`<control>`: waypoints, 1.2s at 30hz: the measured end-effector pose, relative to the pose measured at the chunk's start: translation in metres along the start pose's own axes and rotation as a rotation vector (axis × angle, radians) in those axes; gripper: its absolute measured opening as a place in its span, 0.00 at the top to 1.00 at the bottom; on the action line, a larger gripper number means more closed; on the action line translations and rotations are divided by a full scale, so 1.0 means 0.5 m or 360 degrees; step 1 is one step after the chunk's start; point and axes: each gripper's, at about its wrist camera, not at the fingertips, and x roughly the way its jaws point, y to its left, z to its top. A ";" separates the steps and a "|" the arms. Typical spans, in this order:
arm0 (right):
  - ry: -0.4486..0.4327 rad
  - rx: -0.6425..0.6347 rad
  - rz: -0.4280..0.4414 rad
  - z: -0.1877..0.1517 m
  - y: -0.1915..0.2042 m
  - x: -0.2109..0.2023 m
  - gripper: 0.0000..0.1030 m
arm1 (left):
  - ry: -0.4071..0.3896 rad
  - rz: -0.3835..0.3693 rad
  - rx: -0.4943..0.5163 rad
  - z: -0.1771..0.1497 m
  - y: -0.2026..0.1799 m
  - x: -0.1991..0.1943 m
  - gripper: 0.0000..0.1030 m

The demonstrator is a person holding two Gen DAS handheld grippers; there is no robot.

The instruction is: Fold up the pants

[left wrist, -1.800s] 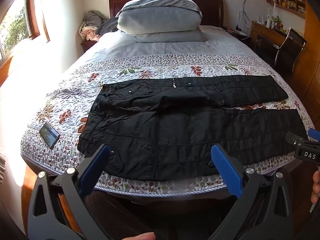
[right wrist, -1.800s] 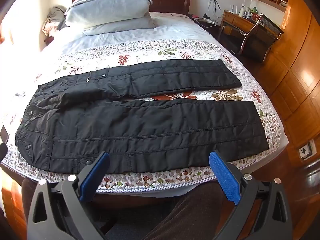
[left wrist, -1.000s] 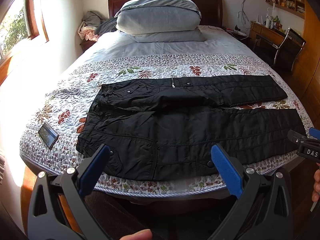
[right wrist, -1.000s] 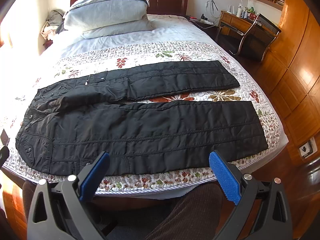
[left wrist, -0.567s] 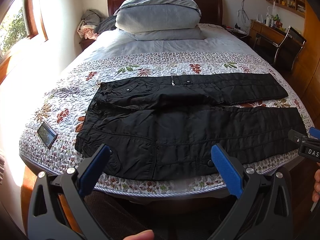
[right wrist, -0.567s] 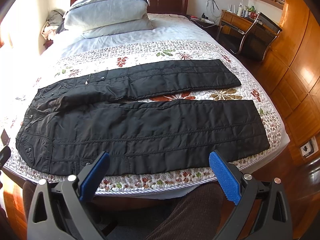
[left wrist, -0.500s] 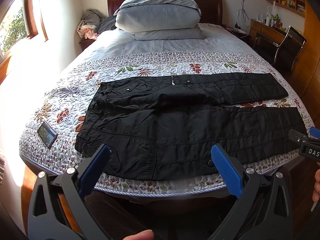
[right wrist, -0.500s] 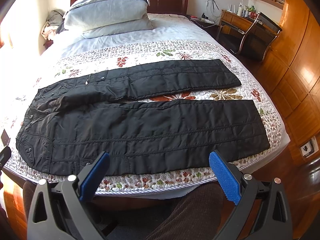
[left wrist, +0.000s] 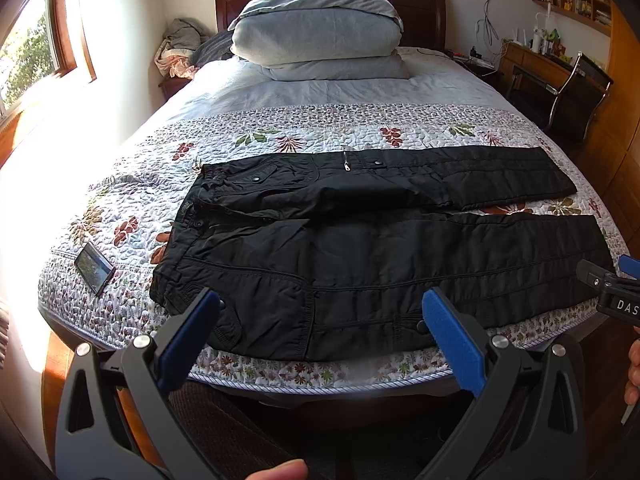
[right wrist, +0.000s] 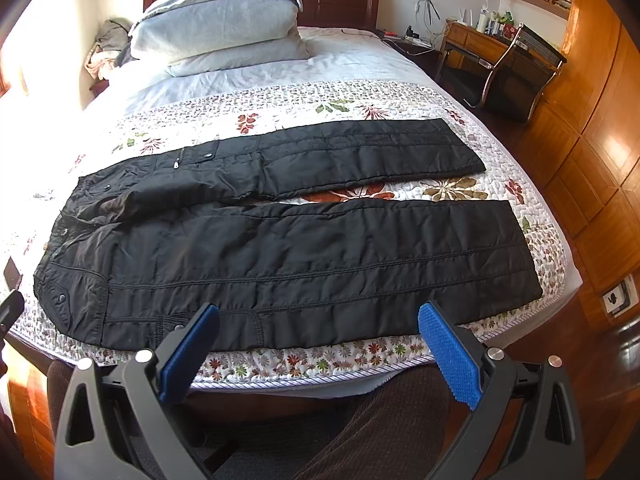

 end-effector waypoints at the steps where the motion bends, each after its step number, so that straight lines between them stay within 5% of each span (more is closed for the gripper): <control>1: 0.0001 0.0002 0.0002 0.001 -0.001 0.001 0.03 | -0.0001 0.0001 0.0001 0.000 -0.001 0.000 0.02; 36: 0.0091 0.0027 0.0021 0.007 -0.007 0.069 0.03 | 0.0040 -0.0015 0.0045 0.022 -0.020 0.042 0.02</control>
